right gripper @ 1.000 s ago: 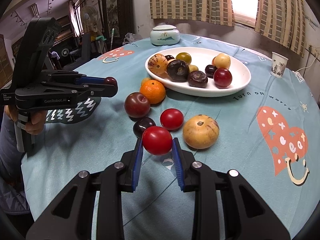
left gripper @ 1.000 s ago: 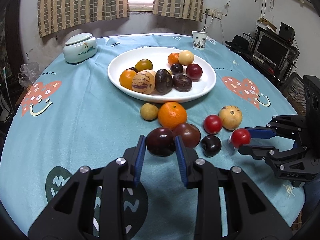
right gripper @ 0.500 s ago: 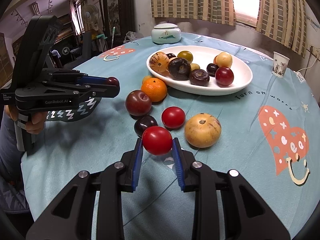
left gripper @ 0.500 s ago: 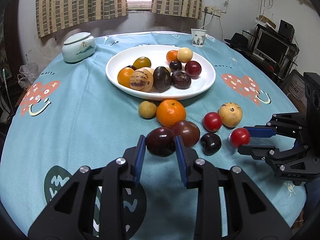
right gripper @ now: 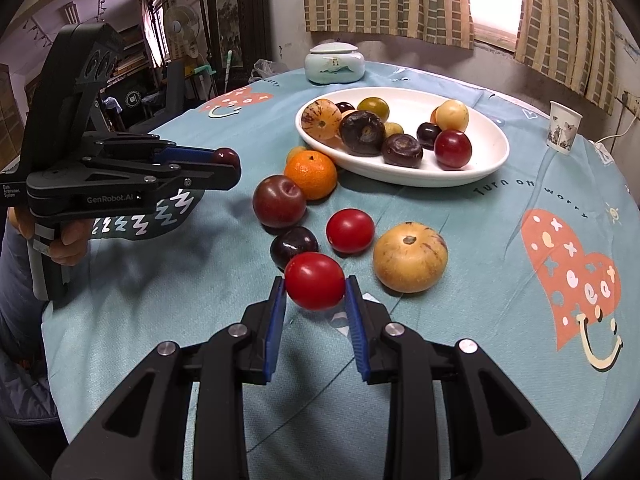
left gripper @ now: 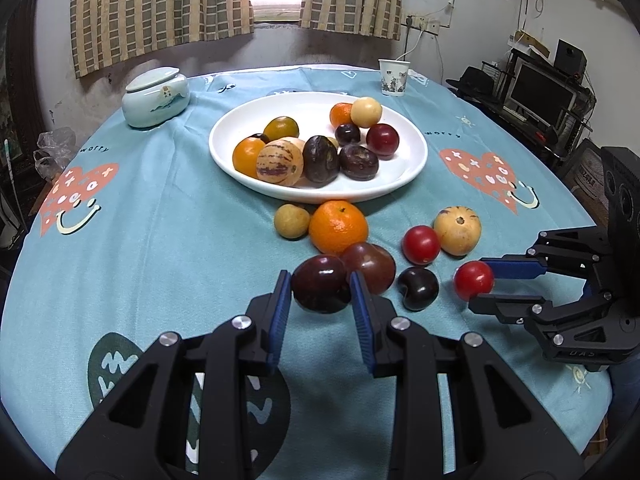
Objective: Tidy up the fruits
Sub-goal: 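Carry the plum and tomato over the white plate and open both tools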
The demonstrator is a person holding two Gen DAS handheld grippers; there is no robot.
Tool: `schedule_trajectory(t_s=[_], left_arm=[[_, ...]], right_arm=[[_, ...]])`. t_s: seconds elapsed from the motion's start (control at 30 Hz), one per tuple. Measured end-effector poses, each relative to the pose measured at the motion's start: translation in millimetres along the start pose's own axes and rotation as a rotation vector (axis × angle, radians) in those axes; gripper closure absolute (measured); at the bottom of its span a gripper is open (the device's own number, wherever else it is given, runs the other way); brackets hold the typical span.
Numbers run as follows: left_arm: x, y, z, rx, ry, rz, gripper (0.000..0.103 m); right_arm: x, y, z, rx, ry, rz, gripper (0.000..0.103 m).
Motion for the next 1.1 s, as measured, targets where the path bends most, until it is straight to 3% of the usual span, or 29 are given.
schedule_trajectory(t_s=[0.2,0.5,0.63,0.77,1.03,1.1], left_arm=[[-14.9,-12.0,9.0,0.050,0.014,-0.006,0.072],[-92.3,-23.3,3.5,-0.051,0.102,0.085,0.073],[-122.6,-1.7,1.0,-0.097,0.113,0.077,0.073],[-149.7,42.4,-5.4,-0.111,0.054,0.014,0.073],[-169.5,114.6,-26.9,-0.207,-0.022,-0.095,0.072],[-171.2,121.5,-32.0,-0.198,-0.044,-0.101,0.063]], right_arm=[[-13.8,-9.8,-2.2,-0.045,0.040,0.035,0.072],[-76.8,-41.6,15.0,0.038,0.012,0.143,0.073],[-106.5,-41.7,35.6,0.077,0.021,0.195,0.073],[-134.4,-16.9,61.4,0.098,0.073,0.199,0.073],[-152.8,45.4,98.2,0.136,0.133,0.120,0.073],[-153.6,54.6,103.5,0.141,0.146,0.101,0.073]])
Point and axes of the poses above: each gripper's, at about its wrist camera, not at the fingertips, and y roughly the way its jaws point, z to its right, x to its underside, the point moved 6 cm from there along y, roughly the way its jaws point, and after that the axes turned 5 degrees about -x, right-handed, at the moved point
